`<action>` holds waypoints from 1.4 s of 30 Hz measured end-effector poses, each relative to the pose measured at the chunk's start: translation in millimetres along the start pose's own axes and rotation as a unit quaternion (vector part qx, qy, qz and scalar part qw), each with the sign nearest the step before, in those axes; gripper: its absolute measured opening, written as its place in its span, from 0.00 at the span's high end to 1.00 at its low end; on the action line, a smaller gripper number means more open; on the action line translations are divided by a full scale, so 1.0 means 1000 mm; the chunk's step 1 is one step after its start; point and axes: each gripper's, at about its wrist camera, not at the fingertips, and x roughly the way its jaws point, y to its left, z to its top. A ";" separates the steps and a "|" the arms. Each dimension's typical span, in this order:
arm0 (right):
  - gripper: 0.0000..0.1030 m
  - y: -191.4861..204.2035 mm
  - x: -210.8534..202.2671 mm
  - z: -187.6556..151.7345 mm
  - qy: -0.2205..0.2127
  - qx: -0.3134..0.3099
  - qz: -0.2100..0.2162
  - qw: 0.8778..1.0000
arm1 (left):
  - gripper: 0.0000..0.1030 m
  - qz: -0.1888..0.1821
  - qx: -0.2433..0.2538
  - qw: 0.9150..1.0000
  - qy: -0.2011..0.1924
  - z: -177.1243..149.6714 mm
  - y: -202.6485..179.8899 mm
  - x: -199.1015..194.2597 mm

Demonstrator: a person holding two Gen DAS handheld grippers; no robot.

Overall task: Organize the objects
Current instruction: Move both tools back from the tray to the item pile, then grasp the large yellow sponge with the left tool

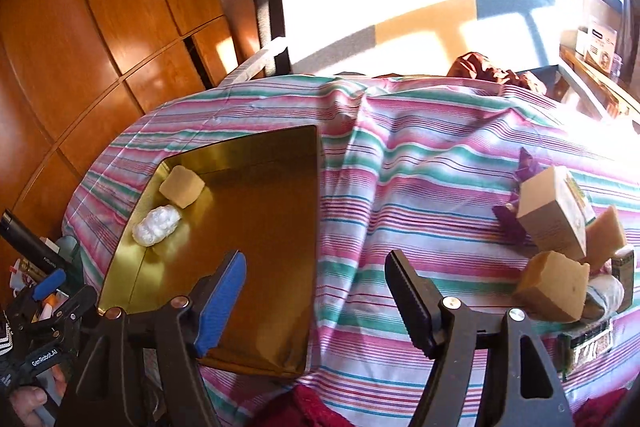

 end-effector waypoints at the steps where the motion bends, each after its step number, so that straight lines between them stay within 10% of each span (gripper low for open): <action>1: 0.28 -0.011 -0.004 0.000 -0.002 0.008 -0.007 1.000 | 0.07 -0.006 0.002 1.000 0.003 0.000 -0.003 0.001; 9: 0.22 -0.140 -0.057 -0.007 -0.039 0.126 -0.089 0.987 | 0.07 -0.064 0.051 0.997 -0.002 0.015 -0.049 0.002; 18: 0.21 -0.271 -0.111 -0.052 -0.094 0.302 -0.153 0.936 | 0.08 -0.163 0.161 0.973 0.007 0.026 -0.154 0.007; 26: 0.20 -0.314 -0.118 -0.091 -0.147 0.420 -0.084 0.892 | 0.02 -0.233 0.217 0.947 0.051 0.023 -0.257 0.023; 42: 0.18 -0.322 -0.117 -0.100 -0.170 0.440 -0.006 0.882 | 0.00 -0.243 0.224 0.934 0.134 0.016 -0.419 0.084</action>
